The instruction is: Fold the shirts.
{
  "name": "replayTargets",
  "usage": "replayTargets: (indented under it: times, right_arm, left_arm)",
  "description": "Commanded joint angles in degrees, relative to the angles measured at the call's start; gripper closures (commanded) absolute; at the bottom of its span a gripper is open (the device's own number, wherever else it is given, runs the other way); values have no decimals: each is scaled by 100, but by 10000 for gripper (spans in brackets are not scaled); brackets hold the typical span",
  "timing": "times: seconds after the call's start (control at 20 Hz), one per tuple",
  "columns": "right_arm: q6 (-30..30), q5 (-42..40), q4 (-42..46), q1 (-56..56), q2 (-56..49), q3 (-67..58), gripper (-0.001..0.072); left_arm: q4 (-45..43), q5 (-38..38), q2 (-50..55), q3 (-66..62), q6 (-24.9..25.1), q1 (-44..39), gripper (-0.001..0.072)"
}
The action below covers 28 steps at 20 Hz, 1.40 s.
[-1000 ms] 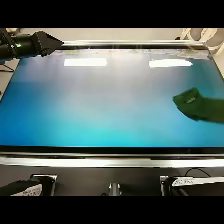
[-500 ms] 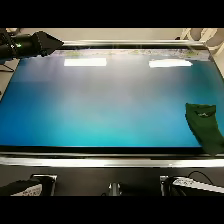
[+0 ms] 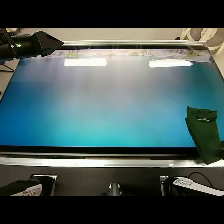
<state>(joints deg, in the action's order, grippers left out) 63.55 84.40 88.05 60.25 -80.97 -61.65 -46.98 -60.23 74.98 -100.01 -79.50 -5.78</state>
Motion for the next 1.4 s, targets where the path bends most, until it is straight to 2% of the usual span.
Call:
replayTargets:
  times: [0.0,0.1,0.15,0.2,0.25,0.3,0.45,0.55,0.6,0.7,0.8,0.85,0.9,0.95,1.0,1.05,1.1,1.2,1.3,1.35]
  right_arm:
    - [44,-103,114,0,15,304,692]
    - [166,-181,116,0,13,428,677]
    - [205,-177,116,0,15,400,581]
    - [173,-136,116,0,15,313,348]
    - [-118,-114,116,0,28,184,97]
    - [-415,87,116,-2,44,-48,6]
    - [-361,409,33,-20,70,-1292,6]
    - [-507,192,-236,-20,74,-2538,7]
    - [-579,-46,-472,-20,74,-3154,9]
    - [-758,-581,-949,-197,81,-4247,16]
    - [-855,-796,-1156,-789,98,-4743,45]
    - [-824,-640,-1449,-1200,76,-4723,44]
    - [-767,-380,-1641,-1648,26,-4618,43]
    - [-752,-105,-1714,-2184,-39,-4389,38]
    - [-697,197,-1707,-2684,-103,-4135,13]
    - [-710,529,-1687,-3180,-168,-3840,22]
    - [-739,745,-1574,-3587,-216,-3576,23]
    - [-748,811,-1366,-4177,-212,-3073,25]
    - [-739,758,-1360,-4505,-212,-2826,25]
    - [-743,706,-1349,-4599,-212,-2815,25]
  left_arm:
    - [0,2,4,2,0,-2,669]
    - [0,4,4,2,0,-2,668]
    - [0,4,4,2,0,-2,668]
    - [0,7,4,2,2,-2,668]
    - [0,7,4,2,-2,-2,668]
    - [0,7,4,2,-2,-7,669]
    - [-22,74,4,2,2,-179,669]
    - [-345,225,4,2,-4,-369,669]
    - [-835,345,7,2,-188,-470,670]
    - [-2498,372,74,-20,-1019,-634,671]
    - [-4367,-199,304,-22,-1821,-765,671]
    - [-5021,-680,520,-13,-2037,-791,669]
    - [-5237,-1165,750,22,-2063,-785,667]
    - [-5239,-1711,1001,105,-2072,-748,566]
    - [-5184,-2245,1182,291,-2192,-750,239]
    - [-5112,-2638,1235,584,-2135,-776,85]
    - [-5086,-2736,1141,990,-2061,-833,86]
    - [-5090,-2267,605,1928,-2124,-981,87]
    - [-5045,-1574,87,2505,-2605,-992,87]
    - [-5053,-1482,9,2518,-2658,-986,87]
